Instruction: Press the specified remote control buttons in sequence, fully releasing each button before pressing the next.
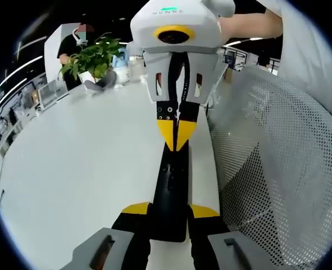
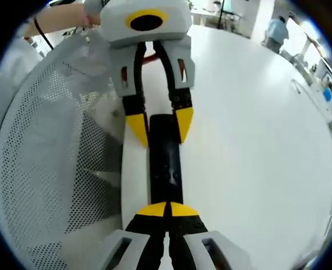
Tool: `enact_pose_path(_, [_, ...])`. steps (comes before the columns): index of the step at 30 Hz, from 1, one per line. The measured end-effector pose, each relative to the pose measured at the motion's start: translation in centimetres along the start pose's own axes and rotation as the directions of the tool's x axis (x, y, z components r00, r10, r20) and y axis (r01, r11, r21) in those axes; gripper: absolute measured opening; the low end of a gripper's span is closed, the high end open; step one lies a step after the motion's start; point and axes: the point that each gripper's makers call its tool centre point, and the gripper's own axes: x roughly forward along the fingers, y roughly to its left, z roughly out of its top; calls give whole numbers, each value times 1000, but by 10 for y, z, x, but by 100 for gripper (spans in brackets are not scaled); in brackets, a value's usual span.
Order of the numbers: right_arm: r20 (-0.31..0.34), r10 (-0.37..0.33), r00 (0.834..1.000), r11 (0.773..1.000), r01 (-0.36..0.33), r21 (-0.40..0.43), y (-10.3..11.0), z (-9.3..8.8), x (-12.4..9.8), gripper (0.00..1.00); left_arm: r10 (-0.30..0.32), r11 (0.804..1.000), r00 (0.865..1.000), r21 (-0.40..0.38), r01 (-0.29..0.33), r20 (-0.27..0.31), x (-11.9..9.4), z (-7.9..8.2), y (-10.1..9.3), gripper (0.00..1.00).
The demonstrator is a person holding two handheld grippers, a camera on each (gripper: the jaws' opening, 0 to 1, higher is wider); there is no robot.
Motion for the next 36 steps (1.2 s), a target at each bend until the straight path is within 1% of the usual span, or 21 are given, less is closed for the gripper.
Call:
enact_pose_path(3, [48,-22,999,1000,21,10,1,0,-1,0,0,1000,1000,1,0,-1,0,0,0,25])
enact_pose_path(4, [55,-26,998,1000,26,11,0,0,-1,0,0,1000,1000,0,0,-1,0,0,0,25])
enact_pose_path(5, [82,-48,996,998,45,31,0,1,-1,0,0,1000,1000,-1,0,-1,0,0,0,25])
enact_pose_path(6, [107,-73,992,995,66,69,0,2,-1,0,1,1000,1000,0,-1,0,0,0,0,25])
enact_pose_path(8, [139,-99,985,992,86,95,0,2,-2,0,3,1000,1000,3,-3,-1,0,0,0,25])
enact_pose_path(9, [164,-116,980,988,97,124,0,2,-2,0,3,1000,1000,4,-3,-1,0,0,0,25])
enact_pose_path(14, [247,-157,956,975,110,195,-1,3,-4,0,-1,1000,1000,-1,1,0,0,0,-1,25])
enact_pose_path(16, [270,-163,949,973,110,202,-1,3,-4,0,-2,1000,1000,-4,2,2,0,0,0,25])
enact_pose_path(20, [287,-166,943,973,110,202,0,8,-3,0,-2,1000,1000,-5,2,4,-1,0,-1,25])
enact_pose_path(23, [278,-157,948,979,111,174,0,14,0,0,1,1000,1000,-4,-1,6,-1,0,-1,25])
enact_pose_path(25, [258,-143,955,985,112,131,1,15,0,0,3,1000,1000,-2,-3,8,0,0,-1,25])
enact_pose_path(27, [235,-127,964,991,116,61,2,14,1,0,10,1000,1000,11,-10,8,0,0,-2,25])
enact_pose_path(29, [220,-116,969,993,108,48,2,14,2,0,14,1000,1000,3,-14,13,0,0,-1,25])
enact_pose_path(30, [191,-102,976,995,98,33,2,15,2,0,14,1000,1000,3,-14,15,0,0,-1,25])
enact_pose_path(32, [154,-88,984,996,85,26,2,14,3,0,13,1000,1000,3,-14,16,-1,0,-1,25])
enact_pose_path(36, [80,-69,994,998,69,0,1,15,5,0,12,1000,1000,3,-12,19,0,0,-1,25])
